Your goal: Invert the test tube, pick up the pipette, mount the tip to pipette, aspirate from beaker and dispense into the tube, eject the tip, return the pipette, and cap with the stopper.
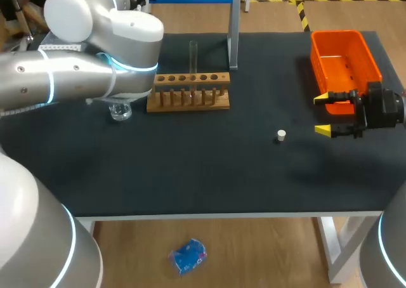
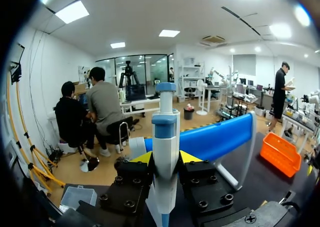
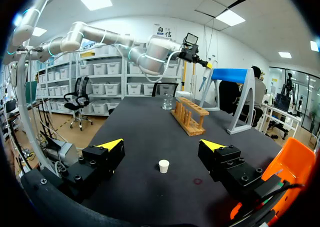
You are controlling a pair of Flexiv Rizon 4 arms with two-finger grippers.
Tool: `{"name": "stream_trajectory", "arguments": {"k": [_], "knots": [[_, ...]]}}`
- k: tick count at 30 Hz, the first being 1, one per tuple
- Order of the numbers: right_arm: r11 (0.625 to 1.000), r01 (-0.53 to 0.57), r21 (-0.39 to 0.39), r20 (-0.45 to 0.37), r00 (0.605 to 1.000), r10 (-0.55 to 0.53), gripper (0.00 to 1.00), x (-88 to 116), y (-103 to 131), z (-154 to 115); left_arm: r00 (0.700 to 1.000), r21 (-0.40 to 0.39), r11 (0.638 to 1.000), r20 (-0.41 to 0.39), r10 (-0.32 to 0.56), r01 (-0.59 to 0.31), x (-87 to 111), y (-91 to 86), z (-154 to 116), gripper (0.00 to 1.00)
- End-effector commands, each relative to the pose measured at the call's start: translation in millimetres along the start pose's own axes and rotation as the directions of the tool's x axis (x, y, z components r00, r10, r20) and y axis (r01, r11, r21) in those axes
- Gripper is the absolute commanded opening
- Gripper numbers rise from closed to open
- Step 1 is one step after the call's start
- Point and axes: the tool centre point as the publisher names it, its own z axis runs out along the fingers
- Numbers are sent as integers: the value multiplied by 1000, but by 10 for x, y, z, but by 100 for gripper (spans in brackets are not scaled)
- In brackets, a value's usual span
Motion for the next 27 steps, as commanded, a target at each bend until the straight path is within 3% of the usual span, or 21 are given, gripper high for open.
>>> {"name": "stream_trajectory", "arguments": {"k": [1,27], "knots": [[1000,1,3,1,1000,-1,100,10,8,-3,1000,-48,999,14,9,-8,45,-37,43,0],[1000,1,3,1,1000,-1,100,10,8,-3,999,-155,988,45,10,-3,95,137,173,0]]}}
